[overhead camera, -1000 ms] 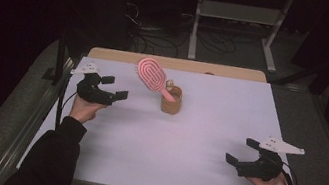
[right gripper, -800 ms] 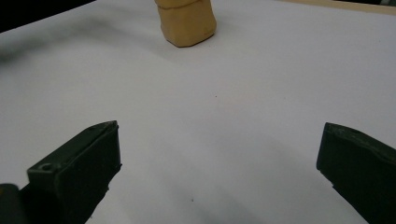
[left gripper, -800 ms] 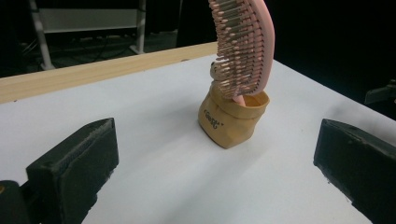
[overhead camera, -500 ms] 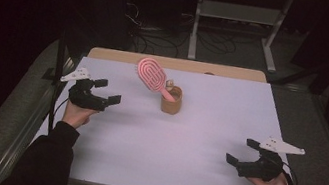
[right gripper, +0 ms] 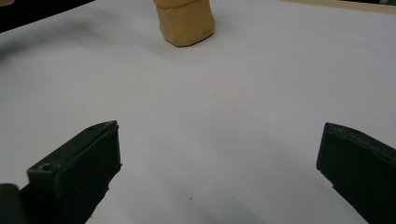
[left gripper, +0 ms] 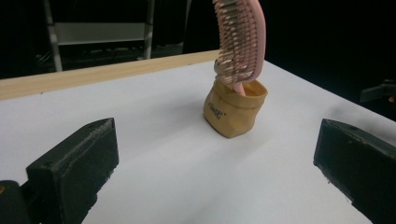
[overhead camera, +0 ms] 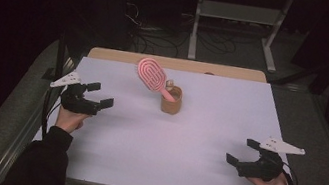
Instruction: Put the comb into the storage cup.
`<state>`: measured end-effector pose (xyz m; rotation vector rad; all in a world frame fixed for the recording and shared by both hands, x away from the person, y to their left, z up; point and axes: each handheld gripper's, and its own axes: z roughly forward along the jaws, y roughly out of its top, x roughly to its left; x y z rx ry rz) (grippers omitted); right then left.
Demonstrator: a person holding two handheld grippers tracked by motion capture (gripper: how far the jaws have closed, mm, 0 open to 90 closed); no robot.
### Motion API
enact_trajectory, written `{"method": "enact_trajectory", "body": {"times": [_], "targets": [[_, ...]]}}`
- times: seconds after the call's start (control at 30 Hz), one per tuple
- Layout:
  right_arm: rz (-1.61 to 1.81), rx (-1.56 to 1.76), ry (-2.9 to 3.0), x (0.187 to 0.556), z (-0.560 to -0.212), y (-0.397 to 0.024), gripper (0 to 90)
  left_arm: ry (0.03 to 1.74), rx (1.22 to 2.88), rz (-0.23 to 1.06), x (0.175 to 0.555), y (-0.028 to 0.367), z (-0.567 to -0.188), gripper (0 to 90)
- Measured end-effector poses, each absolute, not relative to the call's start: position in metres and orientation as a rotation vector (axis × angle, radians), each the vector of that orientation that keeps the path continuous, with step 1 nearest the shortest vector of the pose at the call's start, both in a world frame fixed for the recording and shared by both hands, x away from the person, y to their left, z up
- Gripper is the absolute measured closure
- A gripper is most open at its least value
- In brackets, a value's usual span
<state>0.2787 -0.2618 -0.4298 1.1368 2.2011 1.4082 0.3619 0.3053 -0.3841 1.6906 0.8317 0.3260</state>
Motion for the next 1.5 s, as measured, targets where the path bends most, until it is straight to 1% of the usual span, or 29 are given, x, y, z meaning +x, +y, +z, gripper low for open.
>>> {"method": "enact_trajectory", "body": {"times": [0.1, 0.33, 0.97, 1.23, 1.5], "targets": [[1.408, 1.136, 2.201, 0.279, -0.430, -0.262, 0.0, 0.831, 1.678, 0.355, 0.357, 0.309, -0.389, 0.0], [1.409, 1.139, 2.198, 0.279, -0.430, -0.262, 0.0, 0.861, 1.668, 0.365, 0.348, 0.319, -0.401, 0.0], [1.409, 1.147, 2.189, 0.278, -0.430, -0.264, 0.0, 0.916, 1.589, 0.417, 0.324, 0.350, -0.415, 0.0], [1.406, 1.150, 2.180, 0.277, -0.430, -0.268, 0.0, 0.942, 1.629, 0.438, 0.310, 0.356, -0.425, 0.0], [1.397, 1.160, 2.173, 0.276, -0.430, -0.271, 0.0, 0.945, 1.654, 0.422, 0.299, 0.350, -0.429, 0.0]]}}
